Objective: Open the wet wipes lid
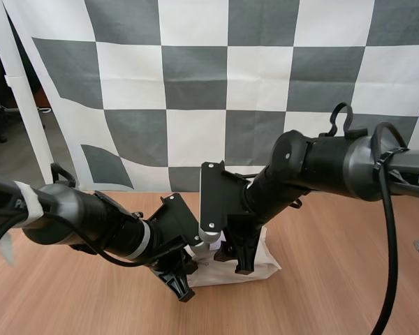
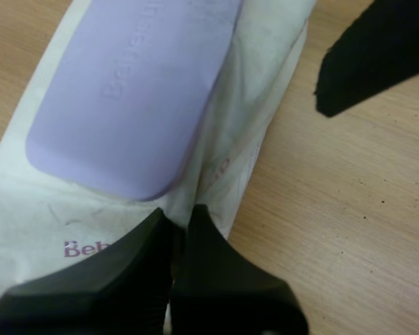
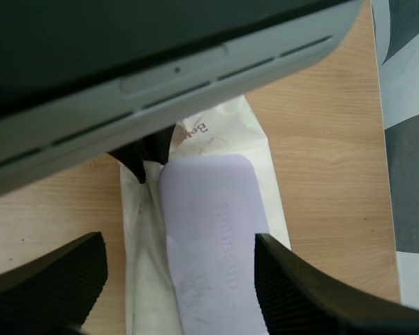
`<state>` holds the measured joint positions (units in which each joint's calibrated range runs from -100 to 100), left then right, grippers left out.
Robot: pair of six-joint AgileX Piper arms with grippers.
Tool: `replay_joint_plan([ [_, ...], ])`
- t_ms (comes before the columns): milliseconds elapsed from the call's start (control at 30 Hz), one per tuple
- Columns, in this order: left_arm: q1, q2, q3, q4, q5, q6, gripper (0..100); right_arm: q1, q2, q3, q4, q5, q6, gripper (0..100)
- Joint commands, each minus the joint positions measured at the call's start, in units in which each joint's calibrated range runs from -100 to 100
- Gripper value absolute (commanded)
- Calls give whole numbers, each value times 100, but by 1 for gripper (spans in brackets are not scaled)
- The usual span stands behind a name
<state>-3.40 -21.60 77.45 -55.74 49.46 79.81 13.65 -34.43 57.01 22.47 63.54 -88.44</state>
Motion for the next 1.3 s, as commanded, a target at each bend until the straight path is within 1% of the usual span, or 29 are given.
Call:
replay_joint_plan([
  [0,-4,4,3,-10,-13,8,0,-2,58,112,-160,-346,7,100],
  [67,-4,4,3,-10,2,7,0,-2,100,218,-297,-626,7,100],
  [300,-4,4,3,-10,146,18,0,-2,100,266,-188,-881,7,100],
  [333,-4,4,3,-10,185,43,0,-2,100,266,-148,-881,7,96],
  [433,-4,4,3,-10,224,43,0,-2,100,266,-121,-881,7,76],
  [500,-4,4,3,-10,224,43,0,-2,100,266,-121,-881,7,64],
  [567,-4,4,3,-10,224,43,0,-2,100,266,-121,-881,7,57],
  [633,-4,4,3,-10,224,43,0,-2,100,266,-121,-881,7,53],
  [733,-4,4,3,-10,224,43,0,-2,100,266,-121,-641,45,55],
  [900,-4,4,3,1,224,43,0,-2,100,266,-121,-367,79,63],
  [967,-4,4,3,1,224,43,0,-2,100,290,-94,-386,79,63],
  [1267,-4,4,3,1,224,43,0,-2,100,767,-84,-1532,-49,62],
])
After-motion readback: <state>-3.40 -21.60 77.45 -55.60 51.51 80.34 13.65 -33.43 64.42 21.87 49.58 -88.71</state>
